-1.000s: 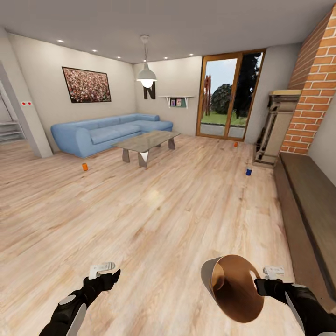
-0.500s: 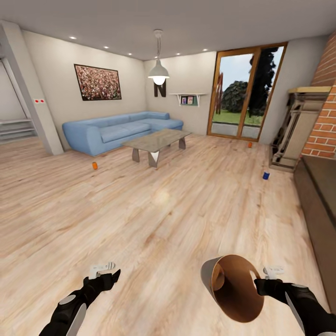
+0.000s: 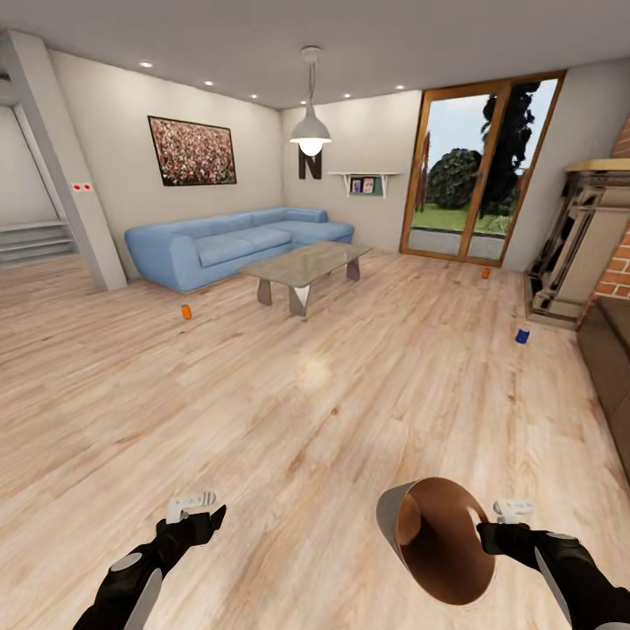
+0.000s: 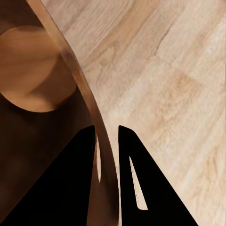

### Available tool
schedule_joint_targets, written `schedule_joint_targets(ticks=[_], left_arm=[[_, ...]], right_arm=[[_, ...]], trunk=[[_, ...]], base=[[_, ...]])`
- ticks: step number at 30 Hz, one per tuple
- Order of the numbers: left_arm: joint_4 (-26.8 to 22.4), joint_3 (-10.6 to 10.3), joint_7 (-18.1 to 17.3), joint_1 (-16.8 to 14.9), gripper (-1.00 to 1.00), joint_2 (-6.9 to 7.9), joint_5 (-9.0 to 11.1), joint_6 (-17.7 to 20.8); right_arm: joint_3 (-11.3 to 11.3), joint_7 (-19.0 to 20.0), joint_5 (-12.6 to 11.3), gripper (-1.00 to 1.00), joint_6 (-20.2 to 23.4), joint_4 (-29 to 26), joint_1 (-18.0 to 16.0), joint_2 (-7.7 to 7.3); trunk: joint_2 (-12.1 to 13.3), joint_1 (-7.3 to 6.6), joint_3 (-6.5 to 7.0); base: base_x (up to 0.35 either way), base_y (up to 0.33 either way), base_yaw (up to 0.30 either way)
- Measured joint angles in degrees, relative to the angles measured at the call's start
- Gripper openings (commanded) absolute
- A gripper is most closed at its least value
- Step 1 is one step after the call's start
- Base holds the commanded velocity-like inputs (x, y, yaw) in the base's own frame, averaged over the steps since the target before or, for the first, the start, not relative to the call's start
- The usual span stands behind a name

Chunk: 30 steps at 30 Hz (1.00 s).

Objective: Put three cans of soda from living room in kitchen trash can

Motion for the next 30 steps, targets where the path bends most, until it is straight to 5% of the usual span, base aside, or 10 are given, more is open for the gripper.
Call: schedule_joint_targets(ticks=[30], left_arm=[[0.0, 0.0, -0.1, -0.1, 1.00, 0.00, 0.0, 0.0]], right_arm=[[0.1, 0.0, 0.1, -1.00, 0.0, 0.0, 0.0, 0.79]], trunk=[[0.0, 0.00, -0.15]], base=[[0.282, 0.182, 0.000]])
